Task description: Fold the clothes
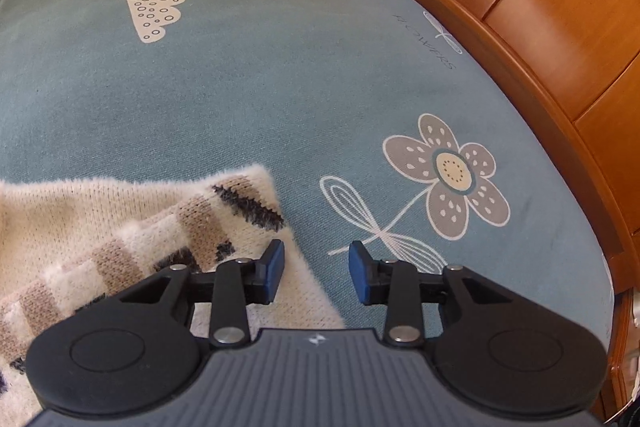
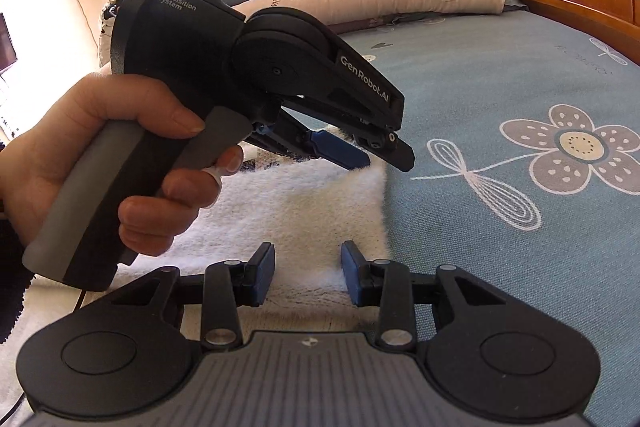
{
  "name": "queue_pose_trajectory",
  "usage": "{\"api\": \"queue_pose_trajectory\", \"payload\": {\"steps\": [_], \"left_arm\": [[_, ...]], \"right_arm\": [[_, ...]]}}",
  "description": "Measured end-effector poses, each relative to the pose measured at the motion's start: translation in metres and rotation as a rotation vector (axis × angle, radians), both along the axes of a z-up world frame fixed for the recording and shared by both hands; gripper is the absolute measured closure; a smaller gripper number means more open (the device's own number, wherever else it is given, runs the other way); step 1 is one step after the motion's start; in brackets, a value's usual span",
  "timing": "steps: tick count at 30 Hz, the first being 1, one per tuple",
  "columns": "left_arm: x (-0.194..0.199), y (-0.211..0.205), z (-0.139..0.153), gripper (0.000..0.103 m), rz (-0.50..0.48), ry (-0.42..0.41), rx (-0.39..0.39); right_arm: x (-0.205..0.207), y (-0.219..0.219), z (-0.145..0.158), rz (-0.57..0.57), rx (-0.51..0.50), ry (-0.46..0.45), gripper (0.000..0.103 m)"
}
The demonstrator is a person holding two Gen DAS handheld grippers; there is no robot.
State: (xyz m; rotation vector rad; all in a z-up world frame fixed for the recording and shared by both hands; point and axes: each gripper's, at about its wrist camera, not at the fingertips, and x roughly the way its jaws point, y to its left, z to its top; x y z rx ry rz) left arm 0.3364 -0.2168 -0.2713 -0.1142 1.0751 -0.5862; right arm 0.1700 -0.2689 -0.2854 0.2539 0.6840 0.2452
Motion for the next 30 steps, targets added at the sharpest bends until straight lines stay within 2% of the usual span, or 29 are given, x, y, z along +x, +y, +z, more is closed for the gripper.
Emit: {"api": "queue_pose_trajectory", "payload": {"steps": [4, 7, 8, 10, 12, 17, 23, 27, 30], "left_arm": [[-0.01, 0.012, 0.008, 0.063, -0.017, 0.036, -0.008], [-0.017, 0.013, 0.002, 0.061, -0.059, 0.086, -0.063], [-0.019, 0.011, -0.001, 0.058, -0.067, 0.086, -0.064], [-0.022, 0.007, -0.006, 0.057, -0.068, 0.073, -0.05], [-0.018, 0.01, -0.003, 0.057, -0.049, 0.093, -0.066], [-0.026, 0.02, 0.01, 0.057, -0.068, 0.116, -0.15], [-0.034, 0.017, 0.001, 0.057, -0.091, 0.144, -0.139], [-0.026, 0.036, 0.025, 0.056, -0.056, 0.06, -0.142], [-0.013, 0.054, 0.023, 0.054, -0.004, 0.063, -0.155]], "right_arm": [[0.0, -0.002, 0.0, 0.002, 0.011, 0.001, 0.063], [0.001, -0.001, 0.0, -0.001, 0.007, 0.002, 0.062], [0.001, 0.0, 0.0, -0.001, 0.004, 0.002, 0.062], [0.001, 0.0, 0.0, -0.002, 0.002, 0.002, 0.062], [0.001, 0.0, -0.001, -0.003, 0.005, 0.002, 0.062], [0.003, -0.003, 0.0, 0.001, 0.013, 0.002, 0.062], [0.003, 0.0, 0.0, -0.005, -0.006, 0.002, 0.062], [0.003, -0.002, 0.001, 0.0, 0.005, 0.002, 0.062], [0.004, -0.004, 0.0, -0.004, 0.014, 0.006, 0.062]]}}
